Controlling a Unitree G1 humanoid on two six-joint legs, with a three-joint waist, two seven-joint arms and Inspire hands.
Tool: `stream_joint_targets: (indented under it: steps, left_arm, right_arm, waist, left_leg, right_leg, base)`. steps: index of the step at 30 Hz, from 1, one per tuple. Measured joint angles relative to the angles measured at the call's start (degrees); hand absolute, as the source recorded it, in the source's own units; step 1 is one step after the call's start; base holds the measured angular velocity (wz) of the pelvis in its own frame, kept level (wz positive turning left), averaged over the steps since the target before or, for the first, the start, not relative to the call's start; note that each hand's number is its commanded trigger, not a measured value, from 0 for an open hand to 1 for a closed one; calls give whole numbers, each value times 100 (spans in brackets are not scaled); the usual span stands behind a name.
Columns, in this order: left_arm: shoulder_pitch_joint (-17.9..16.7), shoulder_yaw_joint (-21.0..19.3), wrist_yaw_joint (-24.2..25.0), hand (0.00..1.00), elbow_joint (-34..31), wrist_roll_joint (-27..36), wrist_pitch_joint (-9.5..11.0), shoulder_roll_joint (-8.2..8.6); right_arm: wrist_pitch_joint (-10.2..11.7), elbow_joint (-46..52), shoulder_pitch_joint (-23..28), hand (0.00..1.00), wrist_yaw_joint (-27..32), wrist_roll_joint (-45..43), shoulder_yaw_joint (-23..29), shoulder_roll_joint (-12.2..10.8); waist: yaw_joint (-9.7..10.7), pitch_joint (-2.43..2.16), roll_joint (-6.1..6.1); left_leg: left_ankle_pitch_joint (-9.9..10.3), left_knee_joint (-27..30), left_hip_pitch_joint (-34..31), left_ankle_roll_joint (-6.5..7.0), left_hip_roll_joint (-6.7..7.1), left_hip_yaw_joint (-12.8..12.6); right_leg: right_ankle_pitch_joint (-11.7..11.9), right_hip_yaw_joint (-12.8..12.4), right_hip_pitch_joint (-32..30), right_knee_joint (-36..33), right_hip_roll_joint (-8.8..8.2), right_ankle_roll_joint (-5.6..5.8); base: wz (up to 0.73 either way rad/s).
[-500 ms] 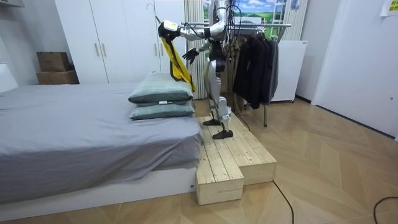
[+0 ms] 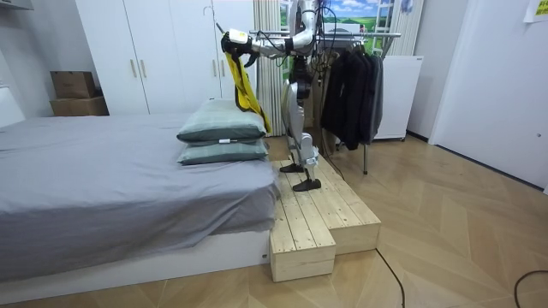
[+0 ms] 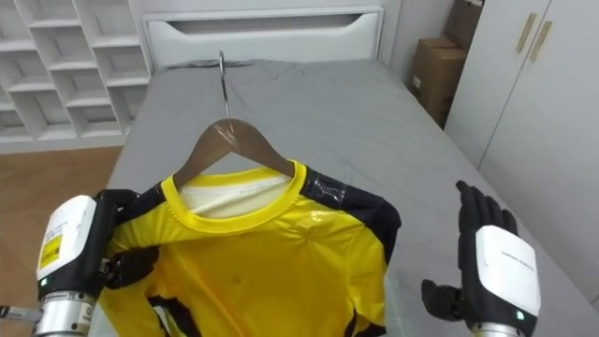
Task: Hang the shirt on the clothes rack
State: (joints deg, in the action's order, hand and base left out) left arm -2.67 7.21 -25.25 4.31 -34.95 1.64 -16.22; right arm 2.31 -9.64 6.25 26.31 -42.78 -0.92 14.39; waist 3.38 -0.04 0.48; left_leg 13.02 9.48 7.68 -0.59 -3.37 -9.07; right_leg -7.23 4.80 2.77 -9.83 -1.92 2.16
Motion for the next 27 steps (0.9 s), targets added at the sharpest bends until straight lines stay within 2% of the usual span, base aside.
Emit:
stream_joint_targets:
  steps: [4, 7, 17, 22, 27]
  left_arm:
    - [-15, 1, 99, 100, -295, -70, 39, -22]
    - [-15, 4, 105, 100, -317, -68, 75, -26]
    - [-15, 5, 107, 100, -435, -62, 125, -117]
    - [-15, 8, 105, 100, -435, -61, 130, -125]
    - [-14, 7, 90, 100, -435, -69, 155, -129]
  right_arm:
    - [17, 352, -44, 0, -126, 7, -183, 100]
    - [151, 487, -145, 0, -100, 8, -230, 251]
    - [195, 612, -503, 0, -70, -1, -250, 564]
    - [202, 630, -561, 0, -101, -2, -264, 574]
    - [244, 637, -845, 0, -208, -5, -299, 585]
  waist:
    - [-137, -1, -4]
    - [-213, -2, -25]
    - [-360, 14, -238]
    - [-369, 14, -300]
    - [-375, 13, -308]
  left_leg:
    - [0, 0, 0, 0, 0, -3]
    - [0, 2, 27, 0, -1, -4]
    - [0, 3, -1, 0, -2, 14]
    - [0, -2, -18, 0, -2, 36]
    - [0, -6, -31, 0, -3, 58]
  right_leg:
    - [0, -2, -6, 2, 0, 0]
    - [0, -3, 21, 5, 0, 0]
    - [0, 14, 13, 12, -1, 0]
    - [0, 36, 8, 13, 0, 0]
    - [0, 55, 3, 14, 0, 0]
  base:
    - [0]
    - [0]
    - [0]
    - [1]
    - [1]
